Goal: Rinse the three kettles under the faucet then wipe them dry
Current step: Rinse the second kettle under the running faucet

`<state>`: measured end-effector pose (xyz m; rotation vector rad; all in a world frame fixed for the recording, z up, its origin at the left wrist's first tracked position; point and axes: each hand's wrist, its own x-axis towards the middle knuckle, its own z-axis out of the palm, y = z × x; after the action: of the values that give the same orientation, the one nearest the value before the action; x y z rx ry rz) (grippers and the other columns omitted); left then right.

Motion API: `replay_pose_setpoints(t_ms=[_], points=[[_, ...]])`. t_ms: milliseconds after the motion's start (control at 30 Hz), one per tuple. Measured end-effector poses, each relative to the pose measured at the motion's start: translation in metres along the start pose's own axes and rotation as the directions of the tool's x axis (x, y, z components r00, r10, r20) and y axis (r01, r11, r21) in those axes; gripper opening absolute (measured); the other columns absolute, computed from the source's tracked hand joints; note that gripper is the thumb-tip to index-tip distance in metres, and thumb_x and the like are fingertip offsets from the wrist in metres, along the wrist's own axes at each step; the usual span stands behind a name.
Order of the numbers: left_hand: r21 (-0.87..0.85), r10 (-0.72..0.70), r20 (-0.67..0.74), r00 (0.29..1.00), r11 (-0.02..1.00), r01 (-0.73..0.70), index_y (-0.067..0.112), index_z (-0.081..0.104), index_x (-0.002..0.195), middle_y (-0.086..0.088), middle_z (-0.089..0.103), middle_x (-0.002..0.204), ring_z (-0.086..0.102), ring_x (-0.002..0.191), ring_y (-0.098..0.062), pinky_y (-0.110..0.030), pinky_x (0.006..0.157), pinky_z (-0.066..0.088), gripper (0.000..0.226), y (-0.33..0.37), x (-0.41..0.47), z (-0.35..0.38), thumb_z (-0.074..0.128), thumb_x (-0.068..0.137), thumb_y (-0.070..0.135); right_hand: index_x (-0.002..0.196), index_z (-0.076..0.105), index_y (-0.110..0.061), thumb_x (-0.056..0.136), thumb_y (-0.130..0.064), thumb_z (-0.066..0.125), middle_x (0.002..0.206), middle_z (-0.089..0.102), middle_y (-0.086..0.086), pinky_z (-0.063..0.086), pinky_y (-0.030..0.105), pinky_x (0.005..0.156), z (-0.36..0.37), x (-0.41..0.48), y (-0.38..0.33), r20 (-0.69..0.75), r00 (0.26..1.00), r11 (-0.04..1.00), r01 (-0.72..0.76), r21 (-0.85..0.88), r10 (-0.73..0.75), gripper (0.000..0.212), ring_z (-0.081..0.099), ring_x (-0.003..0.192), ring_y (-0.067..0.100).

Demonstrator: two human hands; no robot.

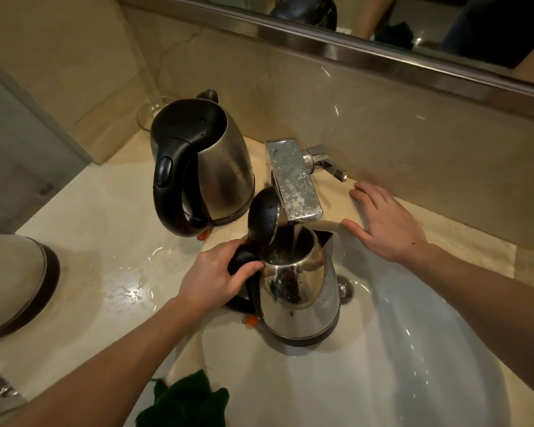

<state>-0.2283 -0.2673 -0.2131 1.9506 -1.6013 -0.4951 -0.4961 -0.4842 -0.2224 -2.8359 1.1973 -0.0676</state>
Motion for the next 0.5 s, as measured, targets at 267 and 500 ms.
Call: replay_pose_setpoints(t_ms=[267,500], points=[[0.062,0.013,0.029,1.0,0.998,-0.014,0.017,0.055,0.128,-0.001,0.066,0.111,0.062,0.099,-0.017,-0.022,0.082,0.048,0.071,-0.0008,0.0008,0.0019,0.039,0.084,0.07,0.143,0.038,-0.009,0.095,-0.065,0.022,0.15,0.037,0.008,0.027,0.039,0.116,-0.0019,0.0005,-0.0021,0.0,1.0,1.0,0.001,-0.028,-0.001,0.076,0.03,0.138,0.025],[0.057,0.009,0.042,0.999,0.998,-0.011,0.017,0.058,0.124,0.0,0.067,0.108,0.062,0.096,-0.015,-0.019,0.079,0.045,0.07,0.0004,0.0022,-0.0001,0.039,0.083,0.07,0.143,0.038,-0.009,0.095,-0.062,0.02,0.15,0.037,0.008,0.026,0.039,0.116,-0.0041,-0.0001,-0.0043,0.01,1.0,0.999,-0.012,-0.031,0.013,0.074,0.03,0.137,0.026]])
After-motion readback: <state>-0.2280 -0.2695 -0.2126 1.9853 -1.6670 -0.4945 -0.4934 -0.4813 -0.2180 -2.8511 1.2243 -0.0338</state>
